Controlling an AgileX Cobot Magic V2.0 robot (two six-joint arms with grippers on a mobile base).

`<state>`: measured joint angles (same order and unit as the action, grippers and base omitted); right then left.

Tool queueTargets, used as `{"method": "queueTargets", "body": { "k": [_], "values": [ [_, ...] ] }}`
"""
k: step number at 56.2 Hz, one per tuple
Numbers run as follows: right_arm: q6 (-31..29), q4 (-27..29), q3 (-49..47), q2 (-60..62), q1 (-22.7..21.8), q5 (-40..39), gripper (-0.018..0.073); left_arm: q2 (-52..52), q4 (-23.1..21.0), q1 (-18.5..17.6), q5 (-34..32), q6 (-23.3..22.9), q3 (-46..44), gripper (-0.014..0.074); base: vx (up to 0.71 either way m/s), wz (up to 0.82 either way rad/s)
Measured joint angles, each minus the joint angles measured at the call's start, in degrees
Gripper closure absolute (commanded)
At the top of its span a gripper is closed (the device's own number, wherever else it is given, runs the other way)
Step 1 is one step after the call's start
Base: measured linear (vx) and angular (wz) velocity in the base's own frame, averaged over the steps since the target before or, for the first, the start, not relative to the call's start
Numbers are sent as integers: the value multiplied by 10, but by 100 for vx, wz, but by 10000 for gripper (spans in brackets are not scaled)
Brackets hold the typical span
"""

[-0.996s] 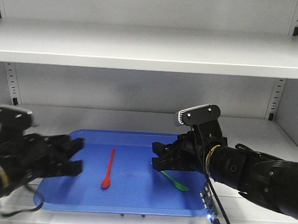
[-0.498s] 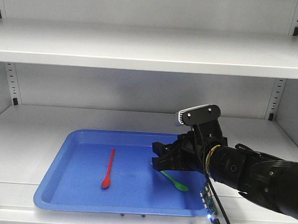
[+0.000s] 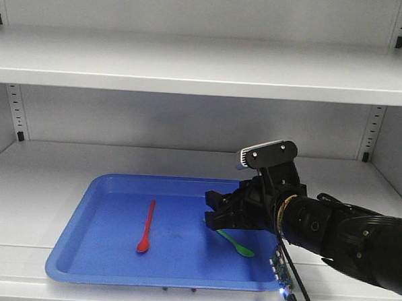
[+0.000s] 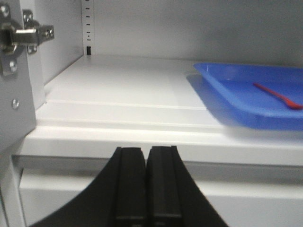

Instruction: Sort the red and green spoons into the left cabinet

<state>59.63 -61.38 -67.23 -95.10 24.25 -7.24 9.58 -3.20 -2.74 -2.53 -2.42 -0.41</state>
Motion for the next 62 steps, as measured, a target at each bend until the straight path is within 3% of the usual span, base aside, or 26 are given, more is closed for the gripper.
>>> {"method": "queueTargets", "body": {
  "k": [20,31,43,62],
  "values": [
    [0,0,0,0,0,0,59,-100,14,11,25,6,19,604,0,0],
    [0,0,0,0,0,1,59,-101,25,11,45,2,19,604,0,0],
    [0,0,0,0,0,1,59,-101,55,11,51,-45,19,604,0,0],
    [0,0,0,0,0,1,59,-101,60,11,55,-48,19,604,0,0]
  ]
}}
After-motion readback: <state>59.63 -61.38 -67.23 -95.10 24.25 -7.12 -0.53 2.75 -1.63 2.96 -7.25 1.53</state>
